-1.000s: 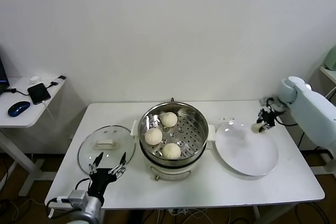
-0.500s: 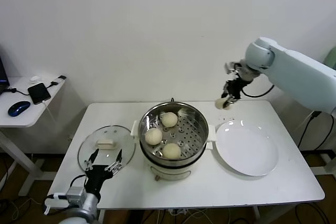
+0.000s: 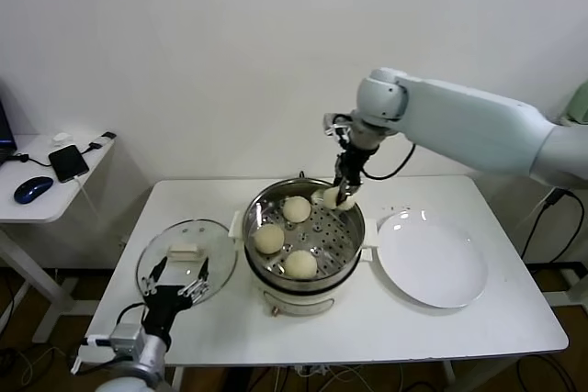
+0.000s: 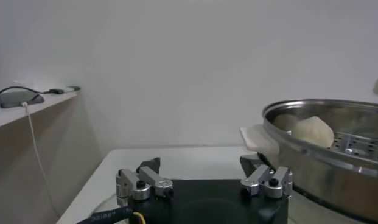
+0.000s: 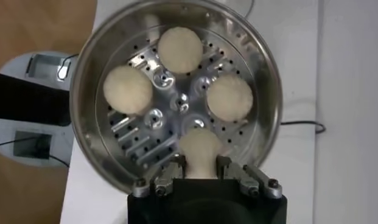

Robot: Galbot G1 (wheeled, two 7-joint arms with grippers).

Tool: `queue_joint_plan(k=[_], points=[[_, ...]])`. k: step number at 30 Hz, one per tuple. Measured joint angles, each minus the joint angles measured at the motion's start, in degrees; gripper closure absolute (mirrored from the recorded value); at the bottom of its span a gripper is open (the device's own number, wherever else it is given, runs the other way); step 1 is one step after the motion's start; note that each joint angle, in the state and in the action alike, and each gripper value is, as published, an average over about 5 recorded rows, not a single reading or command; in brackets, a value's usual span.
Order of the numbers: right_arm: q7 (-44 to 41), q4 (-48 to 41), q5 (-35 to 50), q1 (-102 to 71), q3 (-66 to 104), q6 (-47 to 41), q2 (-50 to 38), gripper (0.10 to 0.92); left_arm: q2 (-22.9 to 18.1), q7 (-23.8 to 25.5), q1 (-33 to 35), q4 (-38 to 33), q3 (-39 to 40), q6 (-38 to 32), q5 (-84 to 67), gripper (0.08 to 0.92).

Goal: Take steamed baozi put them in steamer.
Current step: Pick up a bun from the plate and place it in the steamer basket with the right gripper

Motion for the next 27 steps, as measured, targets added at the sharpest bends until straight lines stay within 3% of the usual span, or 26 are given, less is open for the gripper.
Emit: queue_joint_plan(k=[17, 27], points=[[3.68, -0.53, -3.69, -6.53, -1.72, -4.73, 3.34, 0.628, -0.02, 0.12, -0.37, 0.41, 0.33, -0.48, -1.07, 0.177], [4.44, -0.44, -5.36, -8.14, -0.52, -5.29, 2.73, 0.377, -0.12, 0.12, -0.27, 0.51, 0.38, -0.79, -1.12, 0.177]])
